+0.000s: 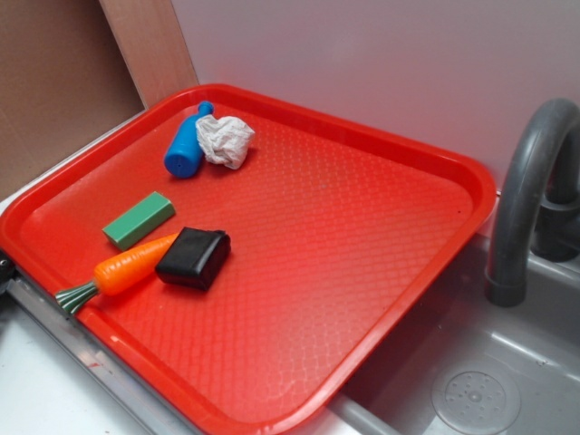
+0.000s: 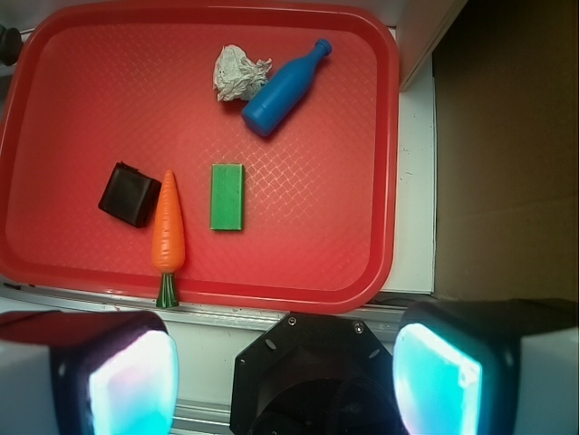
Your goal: Grab the blue bottle.
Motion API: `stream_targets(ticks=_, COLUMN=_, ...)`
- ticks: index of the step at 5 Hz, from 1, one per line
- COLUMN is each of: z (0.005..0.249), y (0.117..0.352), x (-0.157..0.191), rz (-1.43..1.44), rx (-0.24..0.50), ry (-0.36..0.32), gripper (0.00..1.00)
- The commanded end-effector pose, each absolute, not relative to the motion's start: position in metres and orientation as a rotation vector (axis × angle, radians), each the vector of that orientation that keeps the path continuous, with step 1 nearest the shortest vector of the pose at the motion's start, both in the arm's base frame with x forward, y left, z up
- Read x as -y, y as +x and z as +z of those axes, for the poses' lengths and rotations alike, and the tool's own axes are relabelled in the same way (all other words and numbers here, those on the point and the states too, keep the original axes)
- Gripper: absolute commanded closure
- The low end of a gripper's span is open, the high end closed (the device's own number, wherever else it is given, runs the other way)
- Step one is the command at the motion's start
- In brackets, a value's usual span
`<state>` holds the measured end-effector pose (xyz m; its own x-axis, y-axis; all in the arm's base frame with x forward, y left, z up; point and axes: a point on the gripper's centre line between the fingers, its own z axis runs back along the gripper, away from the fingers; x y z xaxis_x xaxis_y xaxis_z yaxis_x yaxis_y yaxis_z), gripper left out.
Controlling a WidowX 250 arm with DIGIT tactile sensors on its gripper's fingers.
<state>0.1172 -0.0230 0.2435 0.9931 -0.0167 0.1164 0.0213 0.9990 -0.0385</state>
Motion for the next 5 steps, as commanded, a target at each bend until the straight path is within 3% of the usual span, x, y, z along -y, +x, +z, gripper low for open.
stream_targets(ticks=1, z=0.243, y=0.117, x=0.023, rz=-0.019, rx=0.116, ry=-0.04, gripper=0.0)
stream_targets(ticks=2, z=0.239, y=0.141, x=0.028, rz=0.116, rx=0.047, ry=-0.067, gripper=0.0)
stream_targets(ticks=3, z=0.231, y=0.166, x=0.027, rz=0.333, rx=0.037, ry=-0.079, gripper=0.0)
stream_targets(ticks=5, z=0.195, y=0.211, x=0.033, rz=0.633, rx=0.097, ry=-0.037, gripper=0.0)
